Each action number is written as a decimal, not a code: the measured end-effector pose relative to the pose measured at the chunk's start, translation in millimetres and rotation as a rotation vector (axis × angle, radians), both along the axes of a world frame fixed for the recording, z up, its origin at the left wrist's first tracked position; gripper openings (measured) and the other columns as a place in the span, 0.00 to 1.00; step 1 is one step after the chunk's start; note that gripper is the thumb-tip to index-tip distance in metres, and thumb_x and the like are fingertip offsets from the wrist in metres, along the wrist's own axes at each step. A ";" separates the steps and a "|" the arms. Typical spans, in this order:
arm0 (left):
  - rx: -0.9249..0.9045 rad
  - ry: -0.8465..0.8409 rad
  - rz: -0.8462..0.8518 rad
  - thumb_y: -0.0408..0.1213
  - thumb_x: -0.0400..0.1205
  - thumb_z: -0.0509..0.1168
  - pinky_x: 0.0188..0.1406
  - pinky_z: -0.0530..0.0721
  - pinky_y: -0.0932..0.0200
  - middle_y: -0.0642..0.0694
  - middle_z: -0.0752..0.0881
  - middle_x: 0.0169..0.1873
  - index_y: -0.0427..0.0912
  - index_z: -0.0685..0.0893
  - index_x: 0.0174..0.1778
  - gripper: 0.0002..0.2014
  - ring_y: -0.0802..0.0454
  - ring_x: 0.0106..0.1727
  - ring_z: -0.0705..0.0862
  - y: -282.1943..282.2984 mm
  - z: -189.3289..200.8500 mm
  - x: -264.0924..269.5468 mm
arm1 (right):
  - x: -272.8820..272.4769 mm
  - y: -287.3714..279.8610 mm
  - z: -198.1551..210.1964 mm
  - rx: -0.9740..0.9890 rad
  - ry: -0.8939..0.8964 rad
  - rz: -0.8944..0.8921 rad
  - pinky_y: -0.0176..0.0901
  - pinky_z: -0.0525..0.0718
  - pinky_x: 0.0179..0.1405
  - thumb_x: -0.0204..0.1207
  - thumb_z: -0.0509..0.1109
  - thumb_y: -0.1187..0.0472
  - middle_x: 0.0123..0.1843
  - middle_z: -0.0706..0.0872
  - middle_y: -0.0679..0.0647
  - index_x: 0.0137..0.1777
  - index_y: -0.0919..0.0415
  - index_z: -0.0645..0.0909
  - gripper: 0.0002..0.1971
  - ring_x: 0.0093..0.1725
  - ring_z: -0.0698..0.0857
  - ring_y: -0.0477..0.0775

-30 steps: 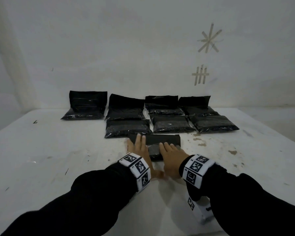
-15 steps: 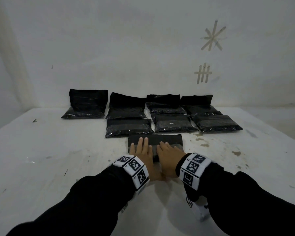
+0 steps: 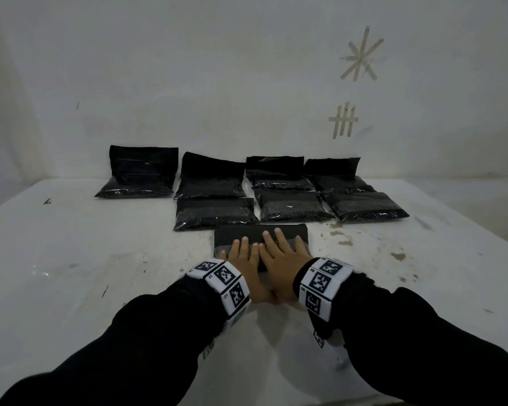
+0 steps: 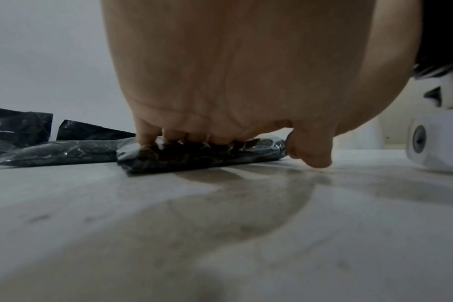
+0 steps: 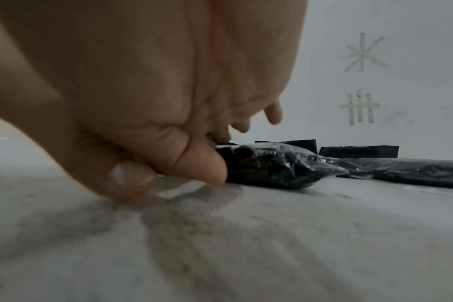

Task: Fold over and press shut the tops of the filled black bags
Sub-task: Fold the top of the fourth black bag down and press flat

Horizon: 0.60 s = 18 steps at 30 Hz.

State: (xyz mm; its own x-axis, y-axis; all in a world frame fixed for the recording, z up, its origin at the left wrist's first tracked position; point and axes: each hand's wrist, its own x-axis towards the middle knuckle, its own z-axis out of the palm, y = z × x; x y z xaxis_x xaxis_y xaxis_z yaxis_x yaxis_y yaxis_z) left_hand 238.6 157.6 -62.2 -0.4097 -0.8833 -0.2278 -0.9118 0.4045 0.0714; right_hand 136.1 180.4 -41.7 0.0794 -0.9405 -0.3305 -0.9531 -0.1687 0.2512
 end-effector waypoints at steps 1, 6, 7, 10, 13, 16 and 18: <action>0.010 0.003 0.004 0.67 0.73 0.64 0.82 0.42 0.44 0.42 0.36 0.82 0.42 0.35 0.83 0.57 0.45 0.83 0.36 -0.1 0.1 0.2 | -0.6 -0.9 -0.8 0.011 -0.019 -0.003 0.65 0.42 0.80 0.79 0.63 0.46 0.84 0.32 0.59 0.83 0.62 0.34 0.47 0.83 0.34 0.62; 0.004 0.001 0.015 0.67 0.73 0.63 0.82 0.41 0.45 0.42 0.35 0.82 0.41 0.34 0.83 0.57 0.45 0.83 0.36 -0.8 -1.6 0.3 | -6.4 -0.5 -1.9 0.017 -0.188 -0.020 0.61 0.45 0.81 0.80 0.63 0.49 0.85 0.35 0.56 0.83 0.61 0.33 0.46 0.84 0.38 0.58; 0.003 0.000 0.014 0.68 0.73 0.62 0.82 0.41 0.44 0.42 0.35 0.82 0.41 0.34 0.83 0.57 0.45 0.83 0.36 -0.6 -1.8 0.3 | -6.6 -0.2 -2.2 0.016 -0.175 -0.012 0.61 0.45 0.81 0.80 0.63 0.48 0.85 0.35 0.56 0.83 0.61 0.33 0.46 0.84 0.38 0.59; -0.015 -0.019 0.006 0.68 0.73 0.62 0.82 0.41 0.45 0.42 0.35 0.82 0.40 0.35 0.83 0.57 0.45 0.83 0.36 1.0 -1.5 0.2 | -4.1 -0.3 -4.9 0.003 -0.015 0.020 0.64 0.44 0.80 0.78 0.65 0.45 0.84 0.34 0.59 0.83 0.61 0.33 0.49 0.83 0.36 0.61; -0.007 -0.036 0.002 0.69 0.73 0.62 0.82 0.41 0.45 0.41 0.35 0.82 0.40 0.35 0.83 0.57 0.45 0.83 0.35 1.5 -0.4 0.1 | -5.2 -0.9 -6.6 0.003 -0.020 -0.001 0.64 0.44 0.80 0.76 0.69 0.46 0.84 0.32 0.61 0.83 0.60 0.33 0.52 0.83 0.35 0.61; 0.026 0.008 -0.004 0.70 0.70 0.64 0.82 0.40 0.45 0.43 0.34 0.82 0.41 0.33 0.82 0.60 0.46 0.83 0.34 -0.5 0.1 2.8 | -8.8 1.0 -1.6 0.031 -0.157 -0.035 0.60 0.46 0.81 0.77 0.70 0.53 0.84 0.33 0.58 0.82 0.59 0.31 0.51 0.84 0.37 0.59; 0.028 0.024 0.000 0.69 0.70 0.65 0.82 0.41 0.46 0.44 0.34 0.82 0.41 0.33 0.82 0.61 0.46 0.83 0.35 -1.3 0.7 4.6 | -10.3 1.5 -0.6 0.001 -0.195 -0.038 0.58 0.47 0.82 0.80 0.65 0.55 0.85 0.35 0.57 0.83 0.61 0.32 0.46 0.84 0.38 0.57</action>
State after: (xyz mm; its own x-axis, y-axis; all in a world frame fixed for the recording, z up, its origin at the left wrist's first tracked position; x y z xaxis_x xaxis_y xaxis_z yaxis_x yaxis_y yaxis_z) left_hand 243.1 156.3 -61.5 -0.4157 -0.8765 -0.2428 -0.9095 0.4024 0.1047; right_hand 125.9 181.9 -42.3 0.1067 -0.9438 -0.3130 -0.9893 -0.1322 0.0613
